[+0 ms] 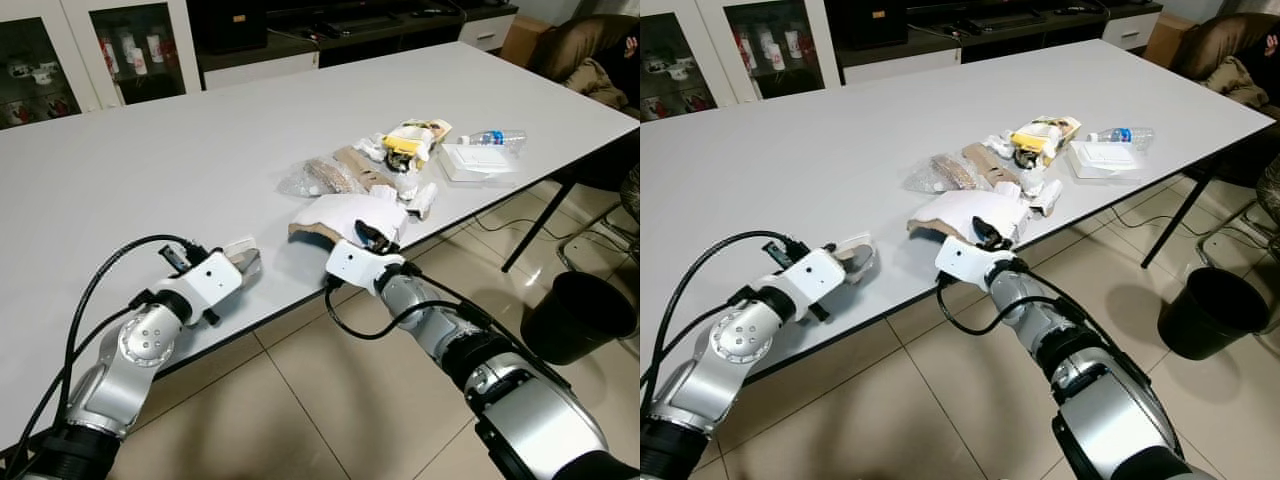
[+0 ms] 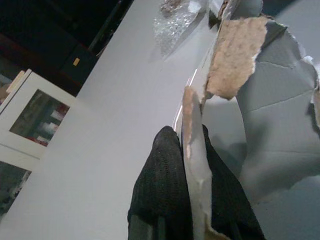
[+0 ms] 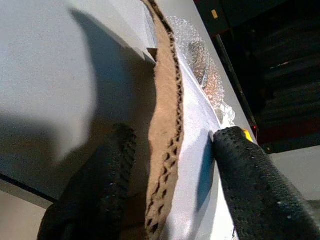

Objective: Picking trash to rubbish bin

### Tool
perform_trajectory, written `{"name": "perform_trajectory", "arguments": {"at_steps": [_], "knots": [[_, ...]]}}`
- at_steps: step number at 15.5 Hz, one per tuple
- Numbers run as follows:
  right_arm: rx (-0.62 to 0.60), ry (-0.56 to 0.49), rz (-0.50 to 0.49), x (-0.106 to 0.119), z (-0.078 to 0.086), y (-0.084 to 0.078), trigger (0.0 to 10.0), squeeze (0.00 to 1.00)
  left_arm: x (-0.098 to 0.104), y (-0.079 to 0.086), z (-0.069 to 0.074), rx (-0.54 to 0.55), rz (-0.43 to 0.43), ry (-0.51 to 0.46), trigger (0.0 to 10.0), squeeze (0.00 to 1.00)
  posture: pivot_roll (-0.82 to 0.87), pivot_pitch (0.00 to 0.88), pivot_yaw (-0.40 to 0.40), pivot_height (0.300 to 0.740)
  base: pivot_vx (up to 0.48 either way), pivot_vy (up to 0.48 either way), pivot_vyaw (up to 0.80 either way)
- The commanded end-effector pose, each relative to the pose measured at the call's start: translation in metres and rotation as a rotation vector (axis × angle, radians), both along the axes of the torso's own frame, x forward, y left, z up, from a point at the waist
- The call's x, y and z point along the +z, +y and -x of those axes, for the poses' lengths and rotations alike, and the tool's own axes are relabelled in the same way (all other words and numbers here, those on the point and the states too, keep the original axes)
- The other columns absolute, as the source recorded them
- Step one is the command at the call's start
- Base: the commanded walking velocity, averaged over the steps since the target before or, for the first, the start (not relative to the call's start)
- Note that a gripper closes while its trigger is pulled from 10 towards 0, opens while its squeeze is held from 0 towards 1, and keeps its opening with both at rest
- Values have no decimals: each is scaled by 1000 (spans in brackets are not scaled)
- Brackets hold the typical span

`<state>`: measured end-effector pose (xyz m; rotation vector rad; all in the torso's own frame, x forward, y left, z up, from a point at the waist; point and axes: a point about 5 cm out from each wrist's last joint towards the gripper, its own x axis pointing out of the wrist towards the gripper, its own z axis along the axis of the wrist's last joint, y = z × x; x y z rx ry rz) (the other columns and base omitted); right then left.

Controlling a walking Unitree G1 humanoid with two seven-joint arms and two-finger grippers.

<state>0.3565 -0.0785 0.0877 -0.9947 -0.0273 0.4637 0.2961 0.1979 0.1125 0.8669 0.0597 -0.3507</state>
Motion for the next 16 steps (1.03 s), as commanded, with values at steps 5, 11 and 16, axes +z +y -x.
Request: {"name": "perform_trajectory", "arguments": {"at_steps": [5, 11, 16], "knots": [[-2, -24, -7, 8, -5, 0, 0, 0, 3, -4, -4, -18, -4, -5, 0, 0, -64, 0, -39, 740, 0, 0, 0], [3, -38, -3, 11, -7, -2, 0, 0, 5, -5, -6, -10, 0, -18, 0, 0, -67, 0, -42, 740, 0, 0, 0], [5, -67, -57, 23, -10, -3, 0, 0, 14, -3, -5, 16, 35, -55, 0, 0, -68, 0, -46, 740, 0, 0, 0]]}}
